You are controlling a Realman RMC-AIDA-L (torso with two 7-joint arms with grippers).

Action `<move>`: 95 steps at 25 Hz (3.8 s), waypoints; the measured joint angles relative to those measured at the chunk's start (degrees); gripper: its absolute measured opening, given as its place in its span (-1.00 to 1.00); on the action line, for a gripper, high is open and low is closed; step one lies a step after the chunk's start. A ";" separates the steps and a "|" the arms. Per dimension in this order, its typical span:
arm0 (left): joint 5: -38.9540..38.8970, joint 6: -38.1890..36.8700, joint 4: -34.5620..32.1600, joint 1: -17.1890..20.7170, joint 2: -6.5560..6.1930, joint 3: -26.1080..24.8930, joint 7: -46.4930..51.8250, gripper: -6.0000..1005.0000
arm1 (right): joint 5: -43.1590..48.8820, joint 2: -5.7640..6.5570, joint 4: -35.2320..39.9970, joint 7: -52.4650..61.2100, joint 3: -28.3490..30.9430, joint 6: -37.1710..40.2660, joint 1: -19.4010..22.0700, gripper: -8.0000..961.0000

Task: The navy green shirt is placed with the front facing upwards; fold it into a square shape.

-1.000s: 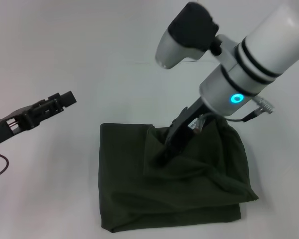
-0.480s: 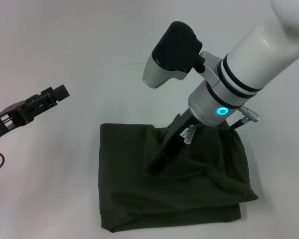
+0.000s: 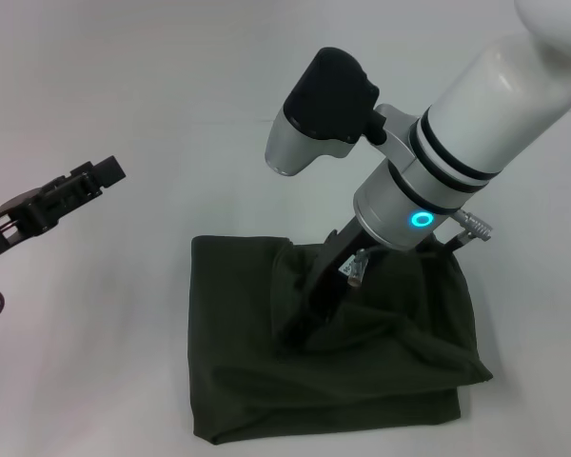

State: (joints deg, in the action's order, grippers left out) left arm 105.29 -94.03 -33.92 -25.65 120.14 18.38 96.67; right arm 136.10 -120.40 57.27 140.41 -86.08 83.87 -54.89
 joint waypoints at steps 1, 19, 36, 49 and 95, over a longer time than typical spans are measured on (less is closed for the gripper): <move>0.00 0.00 0.00 0.00 0.00 0.00 0.00 0.77 | -0.27 0.00 0.00 -0.02 -0.13 0.11 0.00 0.83; 0.00 0.07 0.09 0.16 0.00 0.00 0.01 0.77 | -0.13 0.00 -1.26 0.17 -2.99 -1.69 0.06 0.79; 0.00 -0.26 0.09 0.37 0.09 -0.01 0.01 0.77 | 0.04 0.26 -0.70 0.74 -2.88 -1.85 0.55 -0.66; -0.01 -0.35 0.09 0.47 0.15 -0.02 0.02 0.77 | 1.27 0.55 0.22 0.89 3.52 -2.05 1.16 -0.89; 22.53 4.90 -1.74 -18.14 -1.77 32.52 47.61 0.77 | -27.42 7.56 -13.28 -23.43 53.38 7.13 26.37 0.94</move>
State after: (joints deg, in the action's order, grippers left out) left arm 127.82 -89.14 -35.67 -43.79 118.37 50.91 144.28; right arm 108.68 -112.84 43.99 116.98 -32.70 91.00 -28.52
